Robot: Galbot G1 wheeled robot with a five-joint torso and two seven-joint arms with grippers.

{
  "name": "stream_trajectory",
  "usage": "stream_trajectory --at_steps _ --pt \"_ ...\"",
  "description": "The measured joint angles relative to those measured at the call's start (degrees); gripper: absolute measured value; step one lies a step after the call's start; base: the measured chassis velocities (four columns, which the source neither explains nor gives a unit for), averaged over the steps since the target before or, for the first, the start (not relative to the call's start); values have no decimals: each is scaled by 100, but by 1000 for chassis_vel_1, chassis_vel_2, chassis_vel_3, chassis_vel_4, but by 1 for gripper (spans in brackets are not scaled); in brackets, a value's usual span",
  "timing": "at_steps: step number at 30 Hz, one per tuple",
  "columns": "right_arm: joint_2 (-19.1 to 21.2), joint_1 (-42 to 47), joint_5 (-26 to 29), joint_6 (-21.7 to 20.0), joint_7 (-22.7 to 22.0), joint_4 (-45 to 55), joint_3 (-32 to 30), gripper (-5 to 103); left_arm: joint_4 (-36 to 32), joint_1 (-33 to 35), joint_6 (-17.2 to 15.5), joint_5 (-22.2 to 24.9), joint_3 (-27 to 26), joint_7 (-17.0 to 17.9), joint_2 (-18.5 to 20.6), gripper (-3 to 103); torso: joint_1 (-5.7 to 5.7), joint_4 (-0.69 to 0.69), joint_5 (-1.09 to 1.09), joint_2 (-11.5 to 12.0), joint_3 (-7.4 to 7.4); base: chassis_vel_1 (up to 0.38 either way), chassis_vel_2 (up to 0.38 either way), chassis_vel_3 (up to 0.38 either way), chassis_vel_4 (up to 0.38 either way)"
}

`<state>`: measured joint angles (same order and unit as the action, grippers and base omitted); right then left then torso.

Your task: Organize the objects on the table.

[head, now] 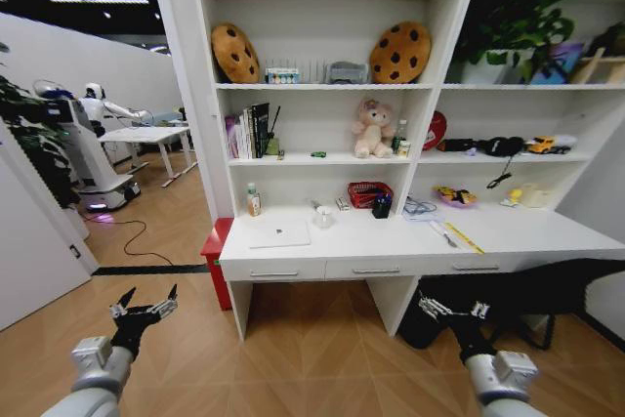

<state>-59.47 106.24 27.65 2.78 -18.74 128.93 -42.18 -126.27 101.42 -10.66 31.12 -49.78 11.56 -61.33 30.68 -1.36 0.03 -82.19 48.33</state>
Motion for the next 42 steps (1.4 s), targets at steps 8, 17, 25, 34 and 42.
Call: stream_trajectory --at_steps 8,17,25,34,42 --pt "1 -7 0 -1 -1 -1 -2 100 1 -2 0 0 4 -9 0 100 14 8 -4 9 5 -65 -16 37 -20" --pt "0 -3 0 -1 -1 0 -2 100 1 -2 0 0 2 -8 0 100 6 2 -5 5 2 3 26 13 -7" --pt "0 -3 0 -1 -1 0 -2 100 2 -2 0 0 1 -8 0 100 7 2 -3 5 3 0 0 0 0" --pt "0 -3 0 -1 -1 0 -2 100 1 -2 0 0 1 -8 0 100 7 2 -3 5 3 0 0 0 0" --pt "0 -3 0 -1 -1 0 -2 100 1 -2 0 0 1 -8 0 100 7 2 -3 5 3 0 0 0 0"
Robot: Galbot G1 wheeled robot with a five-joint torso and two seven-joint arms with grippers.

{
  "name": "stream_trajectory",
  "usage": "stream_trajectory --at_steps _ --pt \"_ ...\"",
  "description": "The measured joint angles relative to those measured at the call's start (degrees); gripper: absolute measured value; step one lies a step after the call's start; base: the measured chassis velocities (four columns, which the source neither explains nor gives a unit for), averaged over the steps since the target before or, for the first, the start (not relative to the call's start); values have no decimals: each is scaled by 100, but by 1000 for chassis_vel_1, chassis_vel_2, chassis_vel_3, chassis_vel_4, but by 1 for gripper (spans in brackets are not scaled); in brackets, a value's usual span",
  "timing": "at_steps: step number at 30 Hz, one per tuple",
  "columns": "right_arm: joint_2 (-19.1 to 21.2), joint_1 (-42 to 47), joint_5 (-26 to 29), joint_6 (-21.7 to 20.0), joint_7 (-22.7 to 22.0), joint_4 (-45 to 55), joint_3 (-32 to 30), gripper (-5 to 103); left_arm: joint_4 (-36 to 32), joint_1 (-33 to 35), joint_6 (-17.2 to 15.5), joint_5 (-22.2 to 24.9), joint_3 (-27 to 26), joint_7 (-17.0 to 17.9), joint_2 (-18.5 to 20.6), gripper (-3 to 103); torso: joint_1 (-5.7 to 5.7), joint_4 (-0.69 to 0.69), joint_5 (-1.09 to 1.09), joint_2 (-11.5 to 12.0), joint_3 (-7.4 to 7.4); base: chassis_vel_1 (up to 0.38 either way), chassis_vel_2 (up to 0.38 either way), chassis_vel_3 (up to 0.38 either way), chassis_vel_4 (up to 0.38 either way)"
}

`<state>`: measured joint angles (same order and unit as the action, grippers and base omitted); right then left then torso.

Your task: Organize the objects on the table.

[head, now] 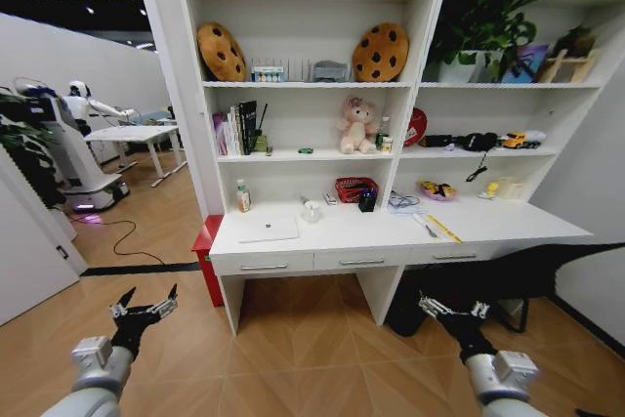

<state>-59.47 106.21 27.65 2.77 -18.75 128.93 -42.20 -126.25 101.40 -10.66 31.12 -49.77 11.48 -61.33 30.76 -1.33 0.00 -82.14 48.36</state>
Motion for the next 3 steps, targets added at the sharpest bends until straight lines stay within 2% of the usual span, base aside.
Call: stream_trajectory --at_steps 3 --pt "0 0 0 0 0 0 0 100 0 0 0 0 0 0 0 100 0 0 0 0 0 0 0 0 0"
